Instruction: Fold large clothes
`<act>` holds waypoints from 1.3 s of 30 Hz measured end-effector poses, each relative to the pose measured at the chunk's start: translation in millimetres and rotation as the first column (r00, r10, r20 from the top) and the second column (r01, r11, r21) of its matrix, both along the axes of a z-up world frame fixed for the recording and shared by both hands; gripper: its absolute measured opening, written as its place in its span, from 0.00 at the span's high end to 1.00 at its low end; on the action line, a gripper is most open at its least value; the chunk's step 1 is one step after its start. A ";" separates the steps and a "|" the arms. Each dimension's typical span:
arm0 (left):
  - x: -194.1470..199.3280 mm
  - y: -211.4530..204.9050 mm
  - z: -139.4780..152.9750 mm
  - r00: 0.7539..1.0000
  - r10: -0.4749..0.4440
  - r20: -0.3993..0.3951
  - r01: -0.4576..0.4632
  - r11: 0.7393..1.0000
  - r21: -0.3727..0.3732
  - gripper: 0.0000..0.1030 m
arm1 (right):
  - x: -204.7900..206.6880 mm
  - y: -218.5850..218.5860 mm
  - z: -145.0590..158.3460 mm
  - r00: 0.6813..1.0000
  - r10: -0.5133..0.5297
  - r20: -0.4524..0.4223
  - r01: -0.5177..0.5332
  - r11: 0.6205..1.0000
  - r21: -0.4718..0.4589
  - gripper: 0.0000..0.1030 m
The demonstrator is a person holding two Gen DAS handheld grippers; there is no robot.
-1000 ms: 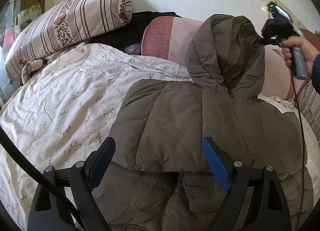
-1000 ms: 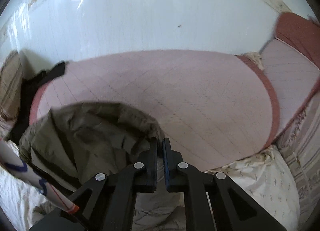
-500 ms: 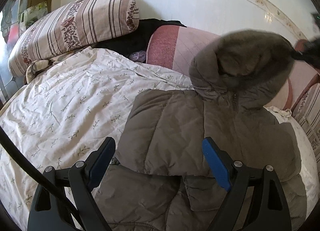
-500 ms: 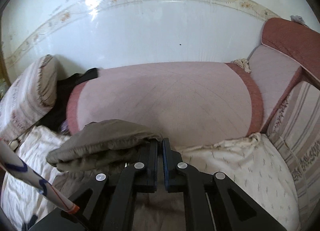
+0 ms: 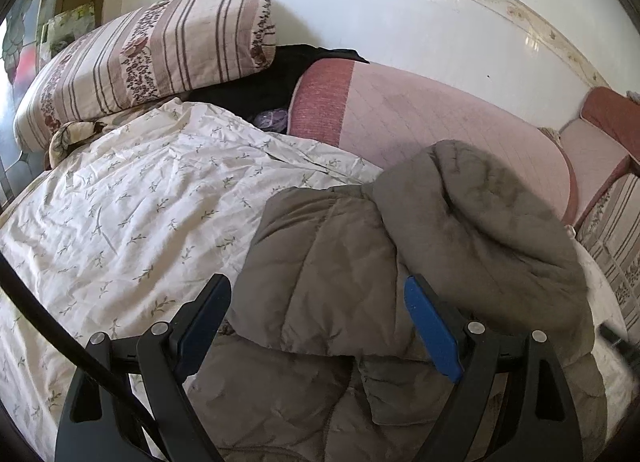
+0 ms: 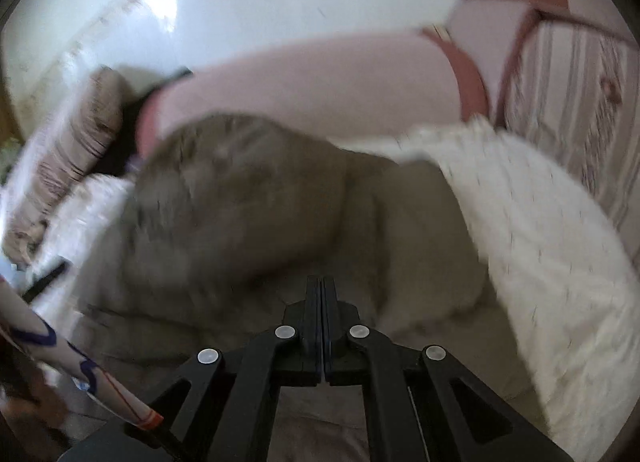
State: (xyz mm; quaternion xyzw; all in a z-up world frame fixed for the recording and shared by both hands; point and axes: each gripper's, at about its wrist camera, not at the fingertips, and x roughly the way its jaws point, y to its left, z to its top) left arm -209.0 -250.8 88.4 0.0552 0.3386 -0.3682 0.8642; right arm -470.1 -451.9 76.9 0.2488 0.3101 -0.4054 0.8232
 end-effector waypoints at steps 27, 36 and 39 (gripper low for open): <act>34.4 -78.1 -13.8 0.811 -0.209 -0.547 0.120 0.974 -0.194 0.30 | -17.3 -77.8 -27.2 0.850 -0.154 0.504 -0.073 0.913 0.402 0.47; 52.5 -116.3 -43.4 0.757 -0.220 -0.615 0.098 0.969 -0.225 0.33 | 3.7 -95.2 -40.6 0.821 -0.148 0.552 -0.138 0.885 0.444 0.47; 47.7 -123.8 -41.5 0.776 -0.209 -0.595 0.110 0.974 -0.199 0.76 | 13.7 -94.5 -44.7 0.822 -0.125 0.556 -0.173 0.875 0.452 0.91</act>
